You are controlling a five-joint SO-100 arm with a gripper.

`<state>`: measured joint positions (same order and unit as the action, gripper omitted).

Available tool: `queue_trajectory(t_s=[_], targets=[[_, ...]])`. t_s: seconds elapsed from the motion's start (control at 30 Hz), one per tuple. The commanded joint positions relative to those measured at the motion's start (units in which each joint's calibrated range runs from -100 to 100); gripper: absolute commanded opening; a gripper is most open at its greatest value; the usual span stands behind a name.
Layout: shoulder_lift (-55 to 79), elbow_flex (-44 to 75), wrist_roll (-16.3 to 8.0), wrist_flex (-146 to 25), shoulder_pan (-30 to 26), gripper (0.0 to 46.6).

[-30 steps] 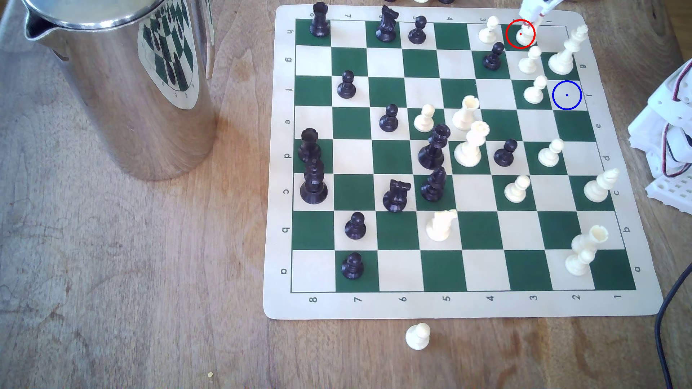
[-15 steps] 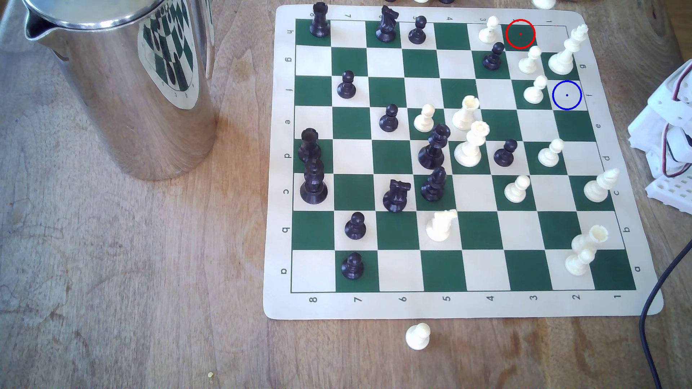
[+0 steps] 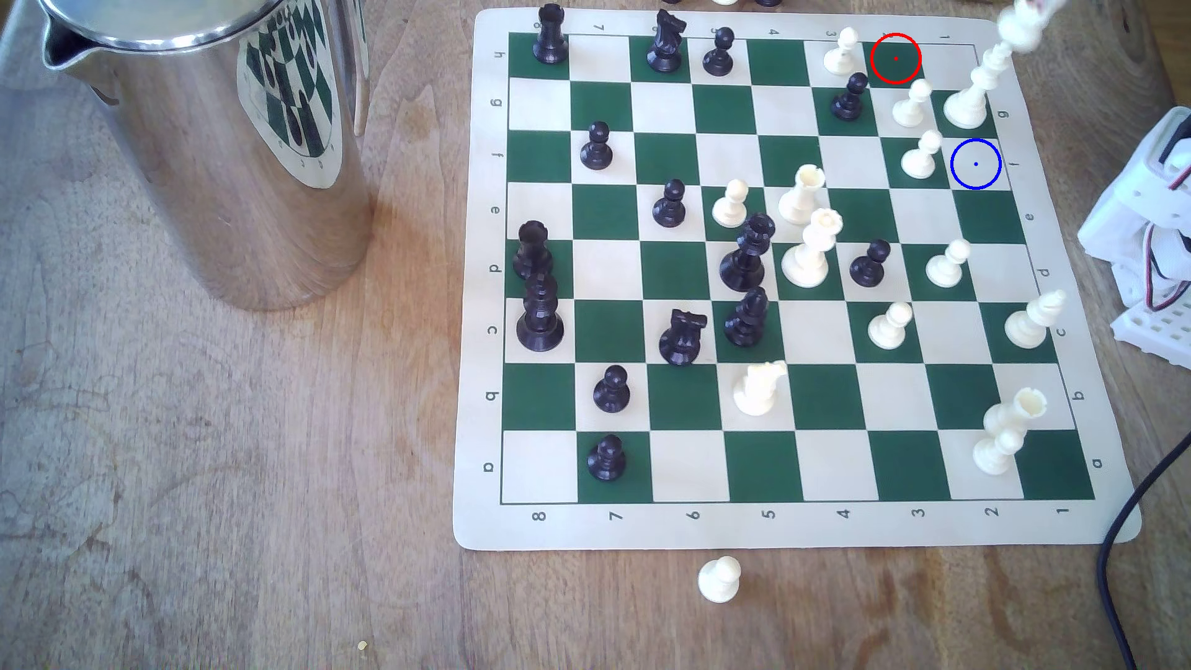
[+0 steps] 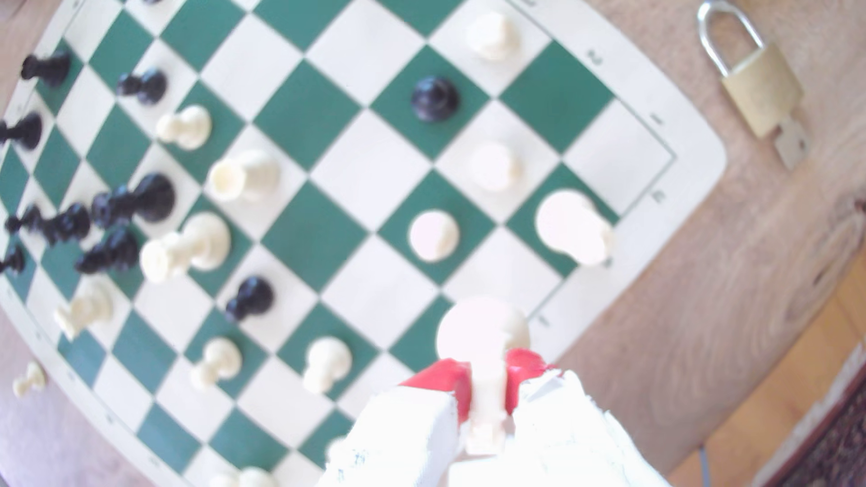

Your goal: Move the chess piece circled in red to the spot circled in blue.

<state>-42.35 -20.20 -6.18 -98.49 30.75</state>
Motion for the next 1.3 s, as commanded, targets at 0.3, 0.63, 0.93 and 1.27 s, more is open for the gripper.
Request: queue_trajectory(t_s=[0.3,0.63,0.93,1.27], targets=[[-10.1,-19.6,-1.0,2.5,0.5,0.5],[-14.4,-33.3,-1.8,11.0,0.0,0.5],[-20.0,-42.3,-1.9,17.7,-1.1,0.5],[-20.0,-49.7,-1.6,24.6,-1.0,0.5]])
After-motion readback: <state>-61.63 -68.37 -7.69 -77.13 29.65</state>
